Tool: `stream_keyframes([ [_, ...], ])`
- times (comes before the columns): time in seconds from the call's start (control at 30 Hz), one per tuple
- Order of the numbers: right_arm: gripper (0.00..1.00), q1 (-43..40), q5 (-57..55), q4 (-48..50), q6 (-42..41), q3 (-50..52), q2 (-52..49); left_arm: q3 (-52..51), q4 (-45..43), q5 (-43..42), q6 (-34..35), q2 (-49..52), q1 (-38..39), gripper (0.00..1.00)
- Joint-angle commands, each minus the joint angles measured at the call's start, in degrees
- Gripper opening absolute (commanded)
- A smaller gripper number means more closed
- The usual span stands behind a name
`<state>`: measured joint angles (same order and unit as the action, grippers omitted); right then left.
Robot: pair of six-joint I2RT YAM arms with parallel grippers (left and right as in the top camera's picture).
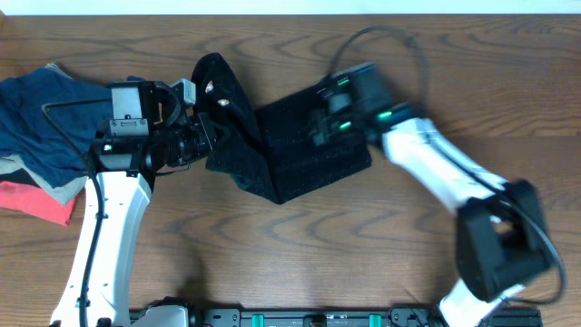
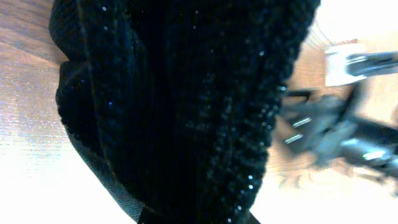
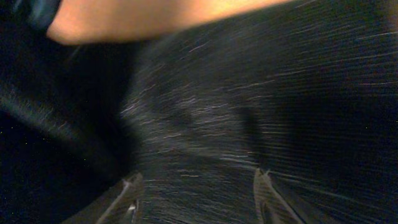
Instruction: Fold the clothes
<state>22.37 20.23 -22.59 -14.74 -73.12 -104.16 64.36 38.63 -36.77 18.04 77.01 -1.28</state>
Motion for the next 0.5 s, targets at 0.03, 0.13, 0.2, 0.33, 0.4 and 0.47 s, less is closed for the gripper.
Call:
stream_keyframes([
  [0.03, 0.51, -5.6, -3.5, -3.4, 1.6, 0.1, -0.5, 1.1, -0.6, -2.7, 0.3, -1.7, 0.1, 0.06],
  [0.13, 0.49, -7.0, -3.5, -5.4, 2.2, 0.2, -3.0, 1.1, -0.8, -2.7, 0.3, -1.6, 0.8, 0.06],
  [0.2, 0.46, -7.0, -3.5, -6.4, 2.8, 0.3, -5.5, 1.1, -1.5, -2.7, 0.3, -1.4, 2.3, 0.06],
  [0.33, 0.43, -5.3, -3.5, -6.8, 2.8, 0.3, -10.8, 1.1, -5.6, -2.7, 1.3, -0.7, 6.9, 0.06],
  [0.4, 0.39, -4.2, -3.0, -7.1, 2.3, 0.3, -12.7, 1.1, -8.2, -2.6, 3.4, -0.2, 9.0, 0.06],
  [0.47, 0.35, -2.5, -1.6, -7.7, 2.3, 0.3, -14.1, 1.1, -10.6, -2.3, 5.2, 0.7, 11.4, 0.06],
])
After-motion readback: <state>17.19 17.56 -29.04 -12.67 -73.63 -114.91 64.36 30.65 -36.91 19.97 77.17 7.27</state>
